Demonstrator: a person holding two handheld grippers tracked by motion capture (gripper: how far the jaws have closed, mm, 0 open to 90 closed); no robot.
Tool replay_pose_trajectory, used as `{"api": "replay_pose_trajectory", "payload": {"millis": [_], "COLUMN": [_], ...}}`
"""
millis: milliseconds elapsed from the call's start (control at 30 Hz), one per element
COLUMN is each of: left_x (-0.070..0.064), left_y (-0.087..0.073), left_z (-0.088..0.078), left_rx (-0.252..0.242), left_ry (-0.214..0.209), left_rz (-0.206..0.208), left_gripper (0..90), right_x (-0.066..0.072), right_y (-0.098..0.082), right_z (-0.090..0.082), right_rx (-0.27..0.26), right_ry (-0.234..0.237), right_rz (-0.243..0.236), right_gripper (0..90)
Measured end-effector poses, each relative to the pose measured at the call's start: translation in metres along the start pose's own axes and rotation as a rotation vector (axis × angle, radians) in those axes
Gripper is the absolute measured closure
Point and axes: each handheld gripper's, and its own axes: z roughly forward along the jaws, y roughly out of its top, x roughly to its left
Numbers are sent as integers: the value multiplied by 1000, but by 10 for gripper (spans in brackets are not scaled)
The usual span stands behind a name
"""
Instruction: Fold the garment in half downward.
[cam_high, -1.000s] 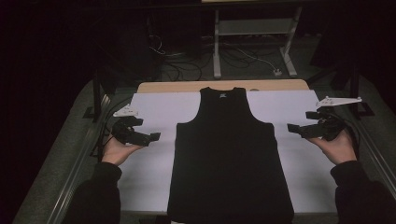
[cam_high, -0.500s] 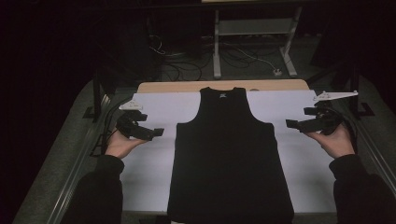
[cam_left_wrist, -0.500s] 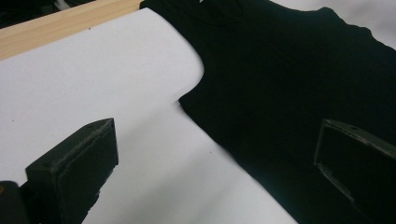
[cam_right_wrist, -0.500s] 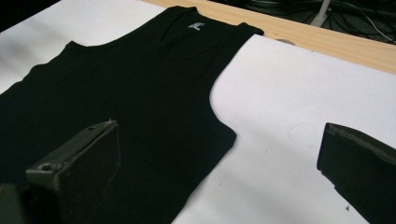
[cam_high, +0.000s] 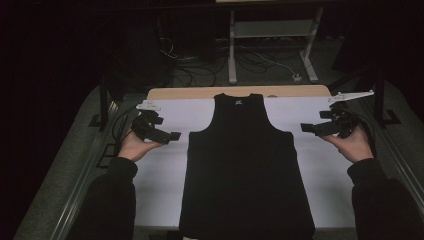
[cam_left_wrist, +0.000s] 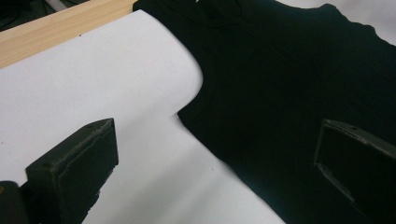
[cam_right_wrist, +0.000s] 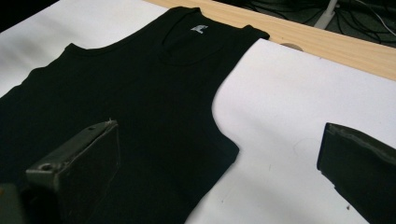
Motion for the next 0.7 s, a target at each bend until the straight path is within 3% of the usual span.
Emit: {"api": "replay_pose_trajectory", "payload": {"millis": [100,700], "left_x": [0,6], "left_y": [2,1], "left_z": [5,27], "left_rx": [8,28], "left_ry": [5,-15], "left_rz": [19,-3], "left_gripper": [0,0], "right_x": [-2,-3], "right_y": [1,1], "right_z": [5,31], "right_rx": [6,50], "right_ry": [-1,13], "right_rz": [3,1], "right_gripper": [0,0]}}
